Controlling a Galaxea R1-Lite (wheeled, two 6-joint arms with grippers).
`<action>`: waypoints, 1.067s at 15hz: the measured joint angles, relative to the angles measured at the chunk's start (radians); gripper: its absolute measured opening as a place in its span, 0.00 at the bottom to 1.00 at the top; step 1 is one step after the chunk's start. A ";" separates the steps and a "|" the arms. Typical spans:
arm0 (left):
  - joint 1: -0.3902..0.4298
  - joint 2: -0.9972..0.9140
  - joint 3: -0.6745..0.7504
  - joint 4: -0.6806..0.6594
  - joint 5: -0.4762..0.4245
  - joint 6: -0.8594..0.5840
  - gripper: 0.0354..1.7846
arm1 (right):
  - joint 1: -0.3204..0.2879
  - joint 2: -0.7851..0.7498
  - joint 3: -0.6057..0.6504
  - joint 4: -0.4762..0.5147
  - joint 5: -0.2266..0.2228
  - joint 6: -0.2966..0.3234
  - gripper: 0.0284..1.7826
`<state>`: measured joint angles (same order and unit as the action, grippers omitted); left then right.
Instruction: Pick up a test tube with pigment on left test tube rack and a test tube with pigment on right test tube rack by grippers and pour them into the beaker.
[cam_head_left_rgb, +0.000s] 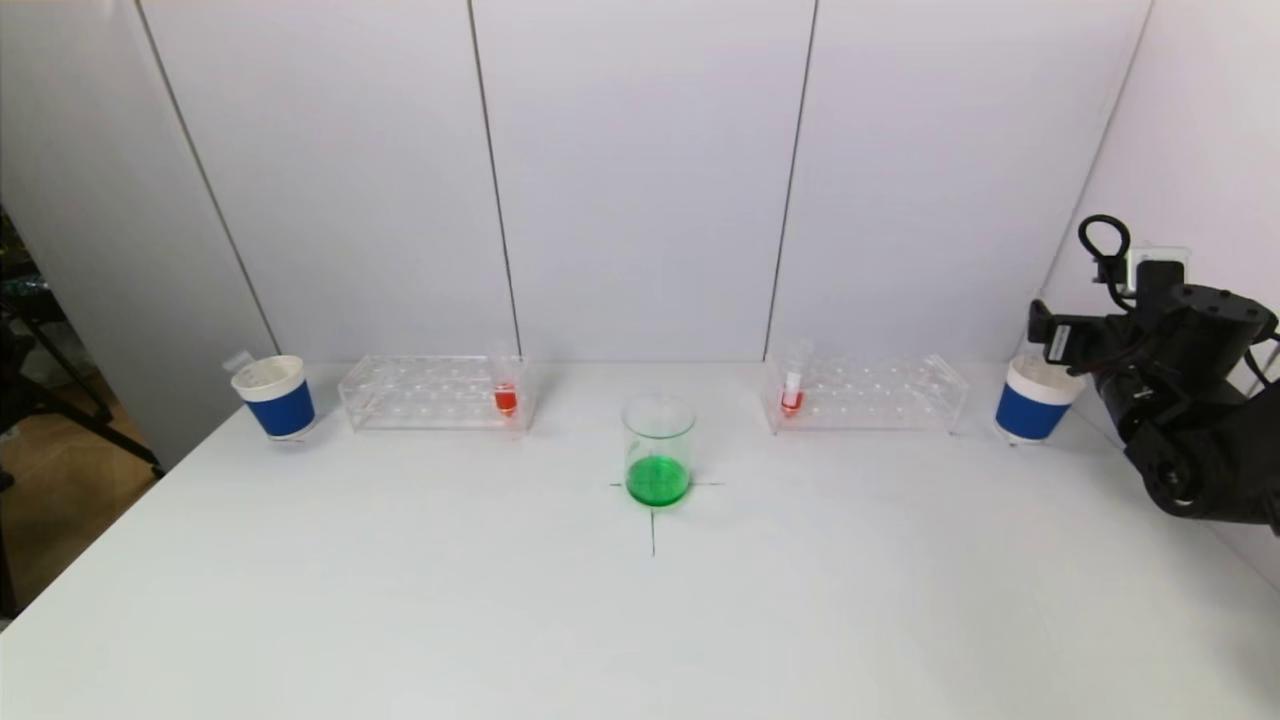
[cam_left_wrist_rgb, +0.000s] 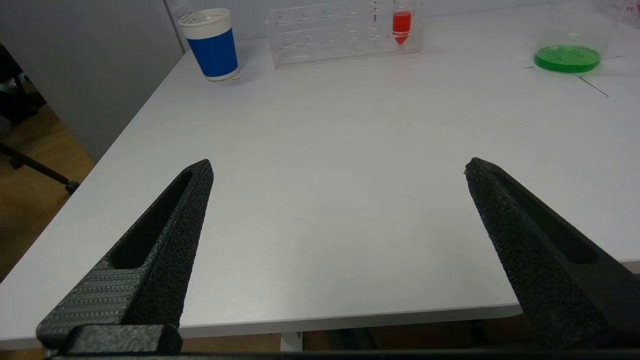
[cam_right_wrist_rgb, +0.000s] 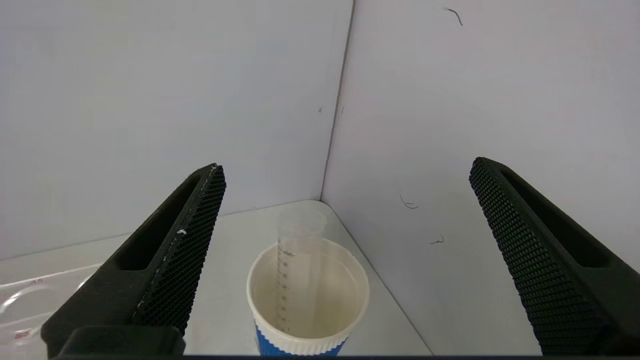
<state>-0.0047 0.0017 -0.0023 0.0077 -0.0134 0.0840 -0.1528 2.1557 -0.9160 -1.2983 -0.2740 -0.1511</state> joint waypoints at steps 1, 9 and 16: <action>0.000 0.000 0.000 0.000 0.000 0.000 0.99 | 0.009 0.000 0.013 -0.019 0.000 -0.005 0.99; 0.000 0.000 0.000 0.000 0.000 0.000 0.99 | 0.130 -0.127 0.155 -0.080 -0.031 -0.038 0.99; 0.000 0.000 0.000 0.000 0.000 0.000 0.99 | 0.220 -0.342 0.424 -0.092 -0.057 -0.032 0.99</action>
<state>-0.0047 0.0017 -0.0028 0.0077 -0.0134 0.0840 0.0668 1.8140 -0.4917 -1.3902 -0.3313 -0.1832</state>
